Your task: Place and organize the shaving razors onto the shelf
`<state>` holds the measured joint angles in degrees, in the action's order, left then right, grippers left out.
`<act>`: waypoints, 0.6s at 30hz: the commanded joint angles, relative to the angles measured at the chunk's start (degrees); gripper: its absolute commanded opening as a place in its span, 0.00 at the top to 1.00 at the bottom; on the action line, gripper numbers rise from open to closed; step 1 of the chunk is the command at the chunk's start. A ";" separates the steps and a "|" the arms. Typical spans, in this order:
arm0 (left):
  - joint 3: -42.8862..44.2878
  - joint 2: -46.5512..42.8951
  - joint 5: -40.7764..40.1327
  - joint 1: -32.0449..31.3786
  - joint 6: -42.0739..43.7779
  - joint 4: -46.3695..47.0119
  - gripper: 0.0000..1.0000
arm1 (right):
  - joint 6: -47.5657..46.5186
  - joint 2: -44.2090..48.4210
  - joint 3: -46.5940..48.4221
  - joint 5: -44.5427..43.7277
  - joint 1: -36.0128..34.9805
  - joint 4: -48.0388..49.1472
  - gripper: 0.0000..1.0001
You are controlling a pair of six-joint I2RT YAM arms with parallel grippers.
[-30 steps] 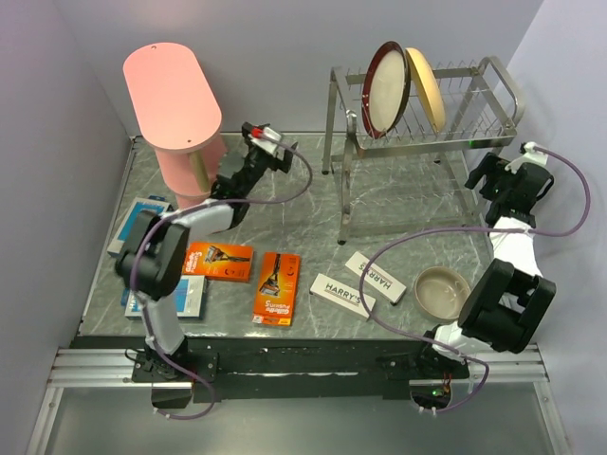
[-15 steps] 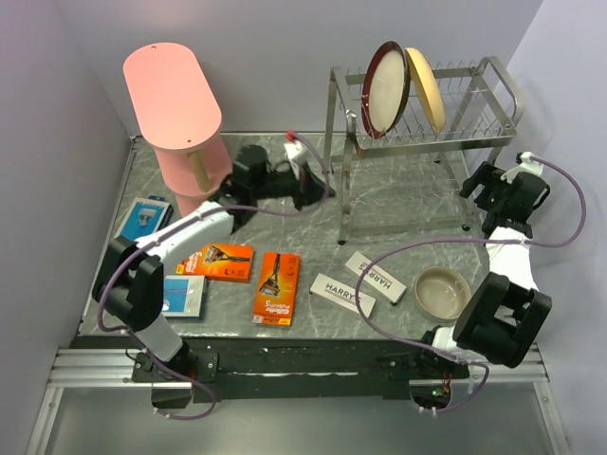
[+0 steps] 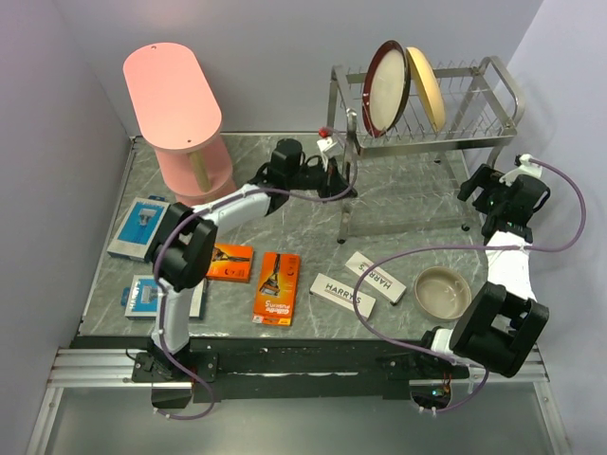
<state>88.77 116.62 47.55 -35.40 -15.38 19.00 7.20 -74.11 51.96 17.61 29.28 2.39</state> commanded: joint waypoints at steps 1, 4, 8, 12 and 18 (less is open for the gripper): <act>11.92 6.41 -2.64 3.31 3.85 -2.74 0.99 | -0.52 3.00 -0.72 0.94 0.17 0.16 0.00; 22.00 13.44 -3.07 4.81 4.57 -6.51 0.99 | -0.17 2.57 -0.55 0.85 0.17 0.16 0.00; 34.26 20.40 -2.81 6.66 1.23 -8.99 0.99 | 0.62 1.95 0.15 1.38 0.17 0.59 0.00; 23.44 13.15 -1.41 6.92 0.35 -5.13 0.93 | 0.53 2.73 -0.11 3.57 0.17 0.51 0.00; 0.37 -6.29 2.81 6.57 5.34 -6.59 0.79 | 1.41 8.53 -2.83 5.77 -0.27 0.95 0.00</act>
<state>96.73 124.33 47.05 -27.68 -14.15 12.91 7.88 -70.74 50.35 21.10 29.28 1.98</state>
